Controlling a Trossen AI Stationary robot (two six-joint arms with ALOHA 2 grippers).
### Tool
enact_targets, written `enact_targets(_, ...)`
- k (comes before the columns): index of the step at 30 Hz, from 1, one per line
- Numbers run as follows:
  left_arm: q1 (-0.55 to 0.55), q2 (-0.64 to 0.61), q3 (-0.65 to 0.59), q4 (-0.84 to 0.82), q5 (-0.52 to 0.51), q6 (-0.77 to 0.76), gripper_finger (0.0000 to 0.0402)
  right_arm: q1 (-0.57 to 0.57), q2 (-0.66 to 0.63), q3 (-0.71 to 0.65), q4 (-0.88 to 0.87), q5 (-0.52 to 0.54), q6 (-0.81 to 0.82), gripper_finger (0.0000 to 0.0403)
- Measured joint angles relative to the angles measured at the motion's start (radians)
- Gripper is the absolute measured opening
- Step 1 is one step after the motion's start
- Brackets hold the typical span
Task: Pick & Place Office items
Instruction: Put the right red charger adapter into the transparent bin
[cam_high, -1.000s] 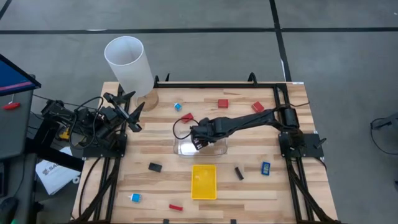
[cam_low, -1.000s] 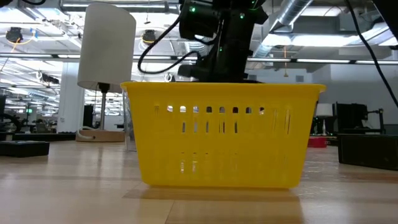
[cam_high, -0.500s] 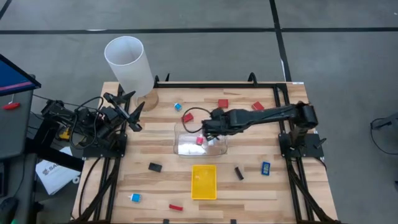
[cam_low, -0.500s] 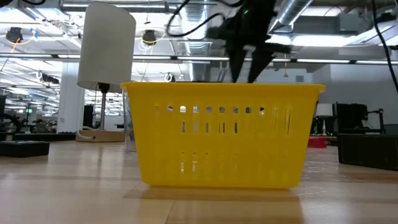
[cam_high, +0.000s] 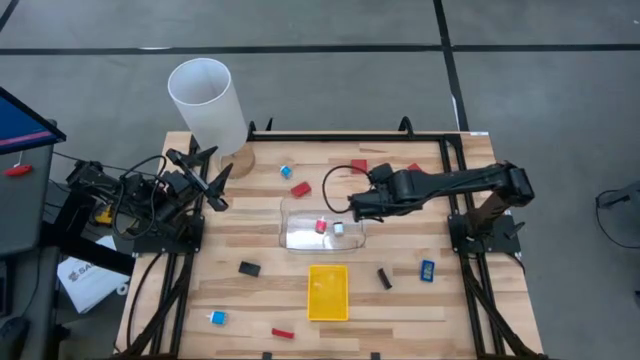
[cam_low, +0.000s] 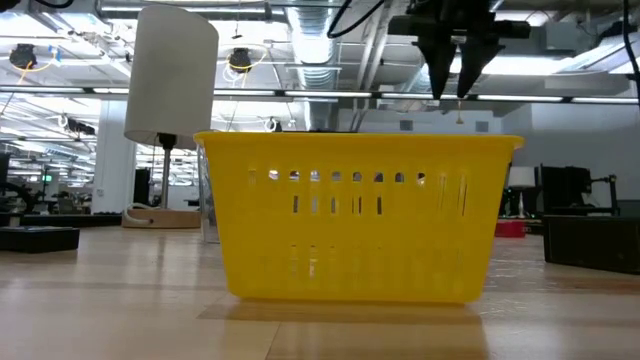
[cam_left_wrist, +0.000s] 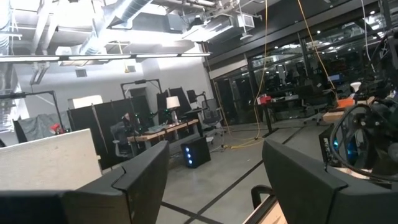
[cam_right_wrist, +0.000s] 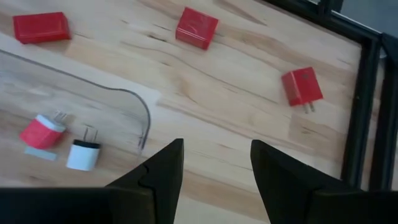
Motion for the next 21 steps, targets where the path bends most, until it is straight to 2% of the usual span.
enact_targets(4,0.0,0.0,0.0,-0.001,-0.024,0.005,0.0253,0.007,-0.003,0.0,-0.017,0.004,0.0,0.0179)
enact_targets(7,0.0,0.0,0.0,-0.001,-0.057,0.022,0.0253,0.004,-0.003,-0.001,-0.093,0.003,0.021,0.0179)
enact_targets(11,0.0,0.0,0.0,-0.001,-0.067,0.023,0.0253,-0.011,-0.053,-0.066,-0.08,-0.013,0.025,0.0179)
enact_targets(18,0.0,0.0,0.0,-0.001,-0.068,0.023,0.0253,-0.044,-0.251,-0.313,-0.046,-0.079,0.109,0.0179)
enact_targets(21,0.0,0.0,0.0,-0.001,-0.064,0.022,0.0253,-0.076,-0.356,-0.439,0.052,-0.128,0.105,0.0179)
